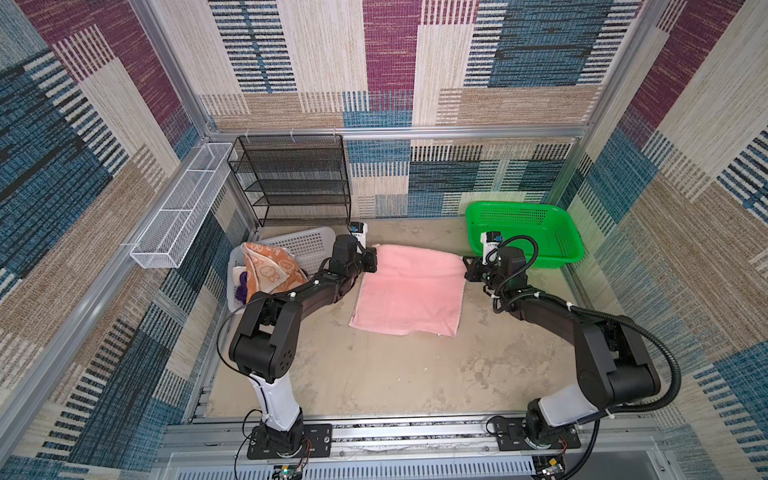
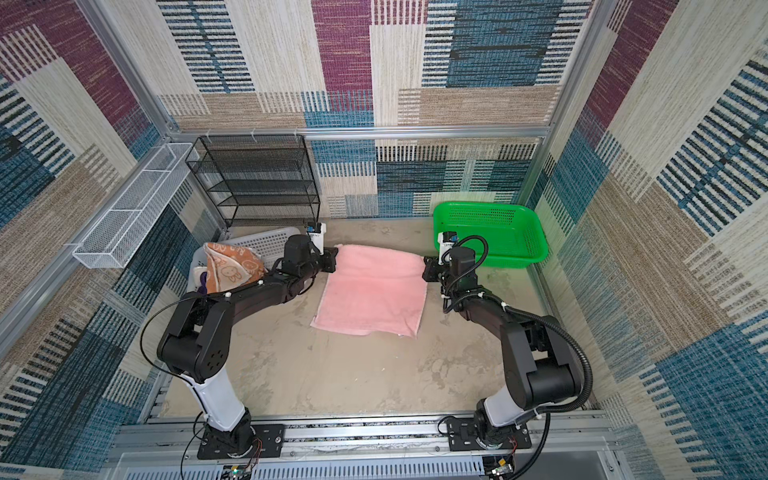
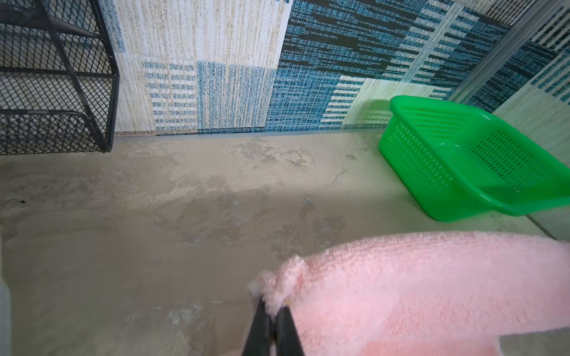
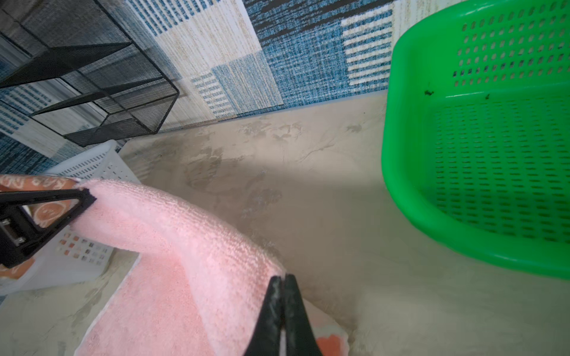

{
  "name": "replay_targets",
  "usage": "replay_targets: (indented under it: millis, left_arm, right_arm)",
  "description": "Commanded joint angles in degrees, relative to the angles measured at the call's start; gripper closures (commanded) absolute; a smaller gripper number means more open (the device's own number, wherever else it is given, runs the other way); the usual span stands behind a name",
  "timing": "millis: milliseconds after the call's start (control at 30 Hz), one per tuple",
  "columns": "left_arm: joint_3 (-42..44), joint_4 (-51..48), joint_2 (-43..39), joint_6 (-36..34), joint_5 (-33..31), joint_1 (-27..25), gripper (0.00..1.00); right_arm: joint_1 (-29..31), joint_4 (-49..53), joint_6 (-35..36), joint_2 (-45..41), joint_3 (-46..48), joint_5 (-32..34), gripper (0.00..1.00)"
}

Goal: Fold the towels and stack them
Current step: 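Fold the far edge toward the robot with both grippers over the towel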

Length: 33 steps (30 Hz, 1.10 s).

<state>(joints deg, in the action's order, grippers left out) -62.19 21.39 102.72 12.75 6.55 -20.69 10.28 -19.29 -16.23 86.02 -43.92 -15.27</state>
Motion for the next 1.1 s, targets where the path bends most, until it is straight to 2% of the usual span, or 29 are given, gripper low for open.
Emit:
replay_targets:
  millis: [0,300,567,1067]
  left_arm:
    - [2.6,6.0,-3.0,-0.1,2.2,0.0,1.00]
    - [11.2,5.7,-11.9,0.0,3.7,-0.1,1.00]
    - [18.2,4.7,-17.6,0.4,4.1,0.0,1.00]
    - [27.0,4.4,-19.7,1.6,5.0,-2.2,1.00]
  right_arm:
    - [0.4,-0.9,0.1,-3.9,2.4,-4.3,1.00]
    - [3.2,6.1,-1.1,-13.9,9.4,-6.8,1.00]
    - [6.5,9.5,-3.7,-19.7,15.8,-5.0,1.00]
    - [11.0,11.6,-11.0,-20.8,24.1,-5.7,1.00]
